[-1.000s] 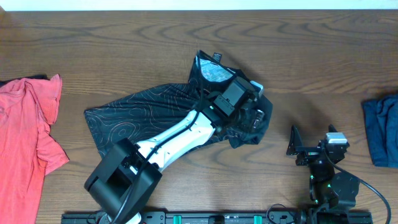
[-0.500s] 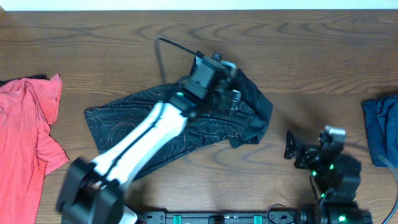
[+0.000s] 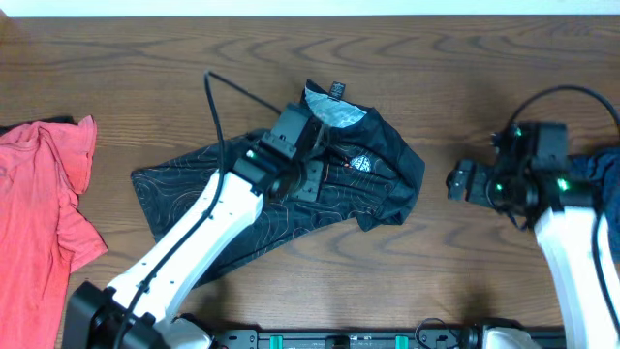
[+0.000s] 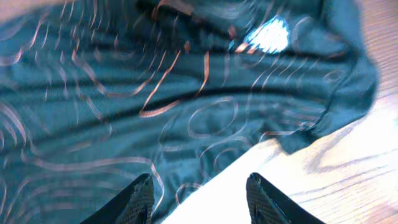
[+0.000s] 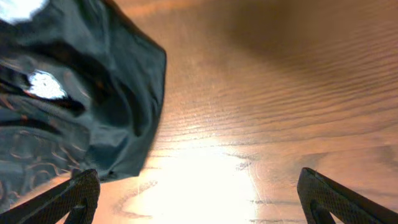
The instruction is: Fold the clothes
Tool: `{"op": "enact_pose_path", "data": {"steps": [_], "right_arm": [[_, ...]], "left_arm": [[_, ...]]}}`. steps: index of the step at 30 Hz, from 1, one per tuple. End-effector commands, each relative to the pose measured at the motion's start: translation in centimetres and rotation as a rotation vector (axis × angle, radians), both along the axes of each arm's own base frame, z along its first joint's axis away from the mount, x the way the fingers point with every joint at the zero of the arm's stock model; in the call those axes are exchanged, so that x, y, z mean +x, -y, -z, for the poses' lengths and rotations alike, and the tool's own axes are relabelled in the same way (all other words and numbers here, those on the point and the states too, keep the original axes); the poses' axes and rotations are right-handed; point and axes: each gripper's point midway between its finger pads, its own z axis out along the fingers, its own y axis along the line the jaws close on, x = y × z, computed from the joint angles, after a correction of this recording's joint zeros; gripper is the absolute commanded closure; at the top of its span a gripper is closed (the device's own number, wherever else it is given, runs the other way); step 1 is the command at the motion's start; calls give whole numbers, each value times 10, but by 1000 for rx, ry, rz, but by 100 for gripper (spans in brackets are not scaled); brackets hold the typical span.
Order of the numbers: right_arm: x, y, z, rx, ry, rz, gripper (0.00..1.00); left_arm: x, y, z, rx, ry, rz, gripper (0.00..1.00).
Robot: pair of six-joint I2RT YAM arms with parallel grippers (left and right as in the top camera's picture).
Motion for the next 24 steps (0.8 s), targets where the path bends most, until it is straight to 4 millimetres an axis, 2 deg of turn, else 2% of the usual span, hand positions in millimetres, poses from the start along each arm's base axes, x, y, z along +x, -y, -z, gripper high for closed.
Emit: {"op": "enact_pose_path", "data": {"steps": [1,5,8,12,15,20,24], "right_arm": [[6,-5,12,28,-57,-49,1],[7,-8,23,32,-85,-97,1],[16,-18,18,59,-24,-197,1],[16,-36,12,162,-6,-232,1],[18,-43,8,203,14,-247,1],[17,-44,8,207,8,-253,1],[14,-50,15,197,-16,-290,1]], "left_arm": [[-17,-21,5,42,15,-111,50],[-44,-43,10,19,32,-210,47],[-65,-64,15,-6,45,-305,45],[-91,-84,20,-65,60,-391,44],[-112,-100,33,-79,29,-482,44],[-131,-114,57,-81,-16,-568,44],[-135,-116,64,-69,-34,-584,44]]}}
